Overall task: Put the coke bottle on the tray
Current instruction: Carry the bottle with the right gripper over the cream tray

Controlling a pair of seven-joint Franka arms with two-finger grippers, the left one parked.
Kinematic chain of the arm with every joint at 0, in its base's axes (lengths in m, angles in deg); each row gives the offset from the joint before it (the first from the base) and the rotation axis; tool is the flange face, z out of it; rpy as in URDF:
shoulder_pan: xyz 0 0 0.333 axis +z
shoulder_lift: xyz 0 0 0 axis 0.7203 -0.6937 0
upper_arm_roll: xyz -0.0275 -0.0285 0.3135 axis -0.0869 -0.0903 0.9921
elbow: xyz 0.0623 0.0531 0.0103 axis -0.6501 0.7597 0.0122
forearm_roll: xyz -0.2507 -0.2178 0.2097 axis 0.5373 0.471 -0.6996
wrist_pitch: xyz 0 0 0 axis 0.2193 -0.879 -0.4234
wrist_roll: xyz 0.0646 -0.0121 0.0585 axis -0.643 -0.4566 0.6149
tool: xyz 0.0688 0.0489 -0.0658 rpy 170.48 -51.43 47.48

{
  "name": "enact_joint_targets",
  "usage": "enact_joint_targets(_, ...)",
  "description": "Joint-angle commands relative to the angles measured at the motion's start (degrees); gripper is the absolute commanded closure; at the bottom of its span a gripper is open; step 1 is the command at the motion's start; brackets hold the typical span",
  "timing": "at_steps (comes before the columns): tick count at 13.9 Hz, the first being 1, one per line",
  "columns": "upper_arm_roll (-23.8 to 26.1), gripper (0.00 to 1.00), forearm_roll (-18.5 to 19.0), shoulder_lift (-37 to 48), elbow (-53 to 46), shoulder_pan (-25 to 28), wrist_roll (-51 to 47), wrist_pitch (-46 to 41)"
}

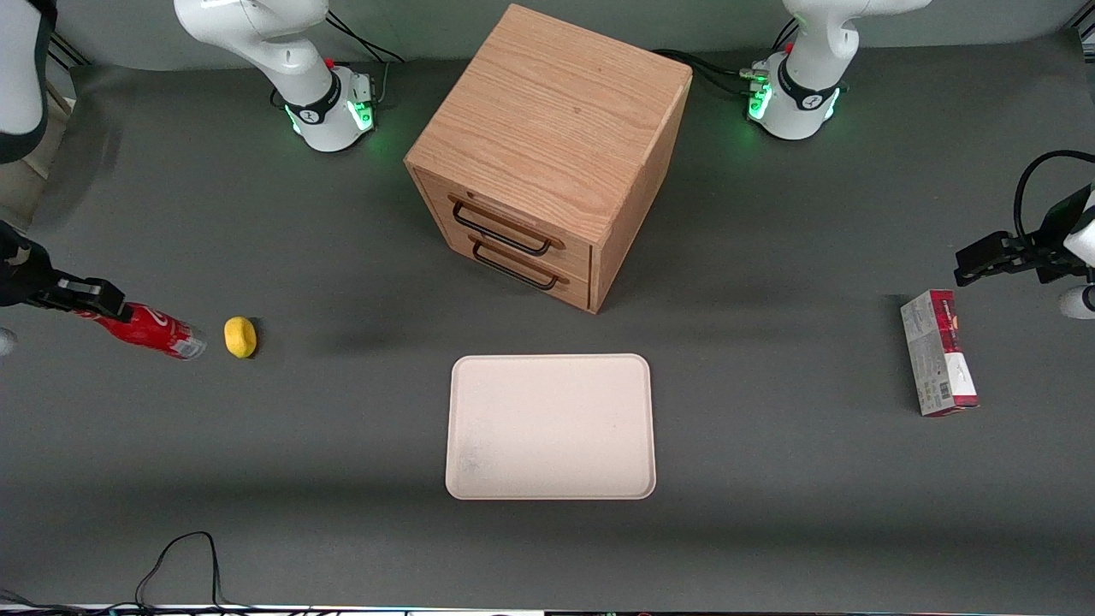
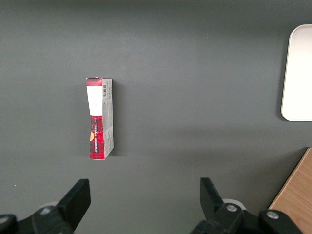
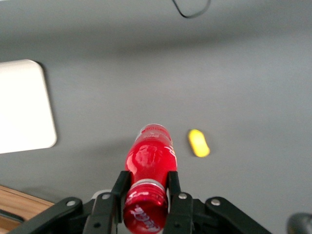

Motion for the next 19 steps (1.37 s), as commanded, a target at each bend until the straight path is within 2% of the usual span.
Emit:
enact_joint_targets(1,6.81,1.00,-0.69,-3.77,-9.65,-1.95,-6.30,-3.65)
enact_joint_targets(3,13.05,1.00,-0.16,-6.48,-14.21,-1.95,-13.93,-3.65)
enact_joint_targets(4,16.99,1.00,1.58,-7.89,-15.80,-1.86,-18.58,-3.39)
enact_joint_targets(6,26.30,1.00,7.37,-11.49,-18.88,-1.86,-26.85,-2.51)
enact_joint_targets(8,31.34,1.00,9.94,-14.40,-19.60,-1.43,-32.58,2.12)
enact_joint_targets(11,31.80,1.00,11.26,-19.75,-19.24,0.24,-36.11,11.44)
enact_joint_targets(15,31.62,1.00,19.77,-29.42,-19.07,3.14,-36.20,23.29)
enact_joint_targets(19,31.09,1.00,20.58,-34.26,-16.79,3.85,-33.14,29.47)
